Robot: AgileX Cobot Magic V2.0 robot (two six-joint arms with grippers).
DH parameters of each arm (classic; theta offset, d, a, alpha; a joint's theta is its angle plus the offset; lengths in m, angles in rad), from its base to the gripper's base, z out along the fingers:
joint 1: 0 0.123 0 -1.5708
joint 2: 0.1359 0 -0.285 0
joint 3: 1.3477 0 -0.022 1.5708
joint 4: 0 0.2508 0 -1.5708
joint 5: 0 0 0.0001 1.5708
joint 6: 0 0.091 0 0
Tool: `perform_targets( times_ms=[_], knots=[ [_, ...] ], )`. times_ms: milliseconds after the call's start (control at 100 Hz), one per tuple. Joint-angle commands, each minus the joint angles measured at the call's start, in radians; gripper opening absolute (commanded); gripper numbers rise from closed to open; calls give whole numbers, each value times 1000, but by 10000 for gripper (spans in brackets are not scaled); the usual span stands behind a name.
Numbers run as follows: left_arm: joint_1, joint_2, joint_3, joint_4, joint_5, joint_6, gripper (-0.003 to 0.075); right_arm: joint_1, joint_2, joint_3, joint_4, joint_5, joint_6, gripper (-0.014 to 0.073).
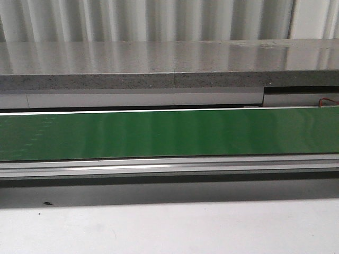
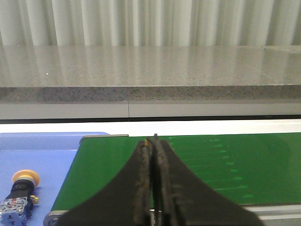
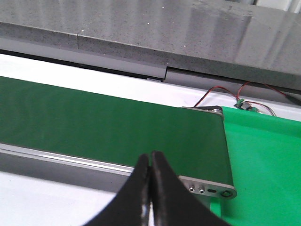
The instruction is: Move button from right to left
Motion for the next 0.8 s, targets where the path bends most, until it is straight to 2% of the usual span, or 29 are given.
perform_targets(
  times_ms=[0, 220, 310, 480, 600, 640, 790],
  knots=[
    [0, -32, 39, -7, -70, -7, -20, 0, 11, 2, -12, -116, -6, -59],
    [0, -32, 39, -7, -70, -7, -20, -2, 3, 153, -17, -507, 0, -59],
    [0, -32, 39, -7, -70, -7, -20, -15, -32, 212, -20, -581, 32, -59],
    [0, -32, 39, -7, -72, -7, -20, -109, -81, 314, -103, -603, 185, -59],
    [0, -32, 39, -7, -72, -7, -20, -129, -149, 389, -120, -626, 191, -59],
    [0, -32, 39, -7, -72, -7, -20, -129, -180, 384, -120, -563, 191, -59],
    [0, -32, 39, -7, -72, -7, -20, -128, -189, 385, -127, -551, 191, -59]
  ],
)
